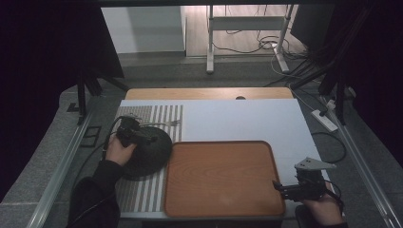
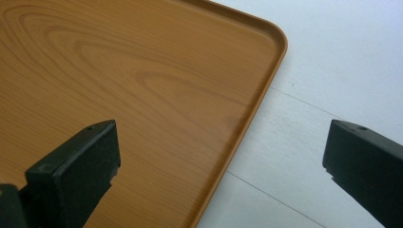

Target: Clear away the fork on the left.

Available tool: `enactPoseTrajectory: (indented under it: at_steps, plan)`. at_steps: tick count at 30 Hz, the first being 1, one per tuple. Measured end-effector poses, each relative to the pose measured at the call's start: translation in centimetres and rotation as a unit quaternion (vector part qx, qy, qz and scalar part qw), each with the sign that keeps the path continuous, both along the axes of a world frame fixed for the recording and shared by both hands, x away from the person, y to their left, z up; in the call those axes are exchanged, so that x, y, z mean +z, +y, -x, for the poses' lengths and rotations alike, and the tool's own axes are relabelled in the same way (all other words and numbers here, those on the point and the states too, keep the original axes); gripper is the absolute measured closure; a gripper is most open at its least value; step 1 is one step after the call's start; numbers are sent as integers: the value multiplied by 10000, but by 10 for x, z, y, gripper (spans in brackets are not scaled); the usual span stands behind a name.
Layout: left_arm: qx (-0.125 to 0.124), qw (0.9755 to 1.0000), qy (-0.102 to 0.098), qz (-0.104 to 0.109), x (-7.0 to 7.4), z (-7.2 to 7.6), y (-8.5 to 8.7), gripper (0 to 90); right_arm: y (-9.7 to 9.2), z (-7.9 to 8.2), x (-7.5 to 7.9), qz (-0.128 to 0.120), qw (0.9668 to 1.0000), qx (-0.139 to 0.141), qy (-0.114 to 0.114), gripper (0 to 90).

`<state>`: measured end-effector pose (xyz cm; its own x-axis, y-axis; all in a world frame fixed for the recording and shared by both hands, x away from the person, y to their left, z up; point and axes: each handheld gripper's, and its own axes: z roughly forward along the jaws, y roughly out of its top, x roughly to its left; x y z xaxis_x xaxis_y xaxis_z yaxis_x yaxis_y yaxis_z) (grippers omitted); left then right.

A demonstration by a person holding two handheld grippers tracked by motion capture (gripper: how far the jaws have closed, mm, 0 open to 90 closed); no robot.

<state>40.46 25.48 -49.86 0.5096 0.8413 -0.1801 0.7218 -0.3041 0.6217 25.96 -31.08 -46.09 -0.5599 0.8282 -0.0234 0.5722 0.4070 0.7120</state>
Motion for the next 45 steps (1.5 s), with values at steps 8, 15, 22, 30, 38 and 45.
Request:
enactPoseTrajectory:
  at_steps: [8, 15, 22, 30, 38, 45]
  plan:
    - [182, 9998, 56, -38, -1, -13, 4, 11, 0, 0, 0, 0, 10000, -2, 5, 0]
    - [217, 9997, 111, -28, -3, -23, 9, 11, 0, 0, 0, -1, 10000, -1, 6, 0]
    - [241, 9995, 193, -110, -7, -35, 10, 10, 0, 0, 0, -7, 10000, -4, 19, 0]
    - [331, 9990, 249, -155, -8, -46, 11, 69, 0, 0, 0, -8, 10000, 6, 25, 0]
    - [394, 9981, 460, -131, -8, -58, 18, 381, 0, -1, 0, -13, 10000, 13, 39, 0]
    - [516, 9973, 496, -152, -9, -69, 25, 638, 0, -1, 0, -23, 10000, 27, 50, 0]
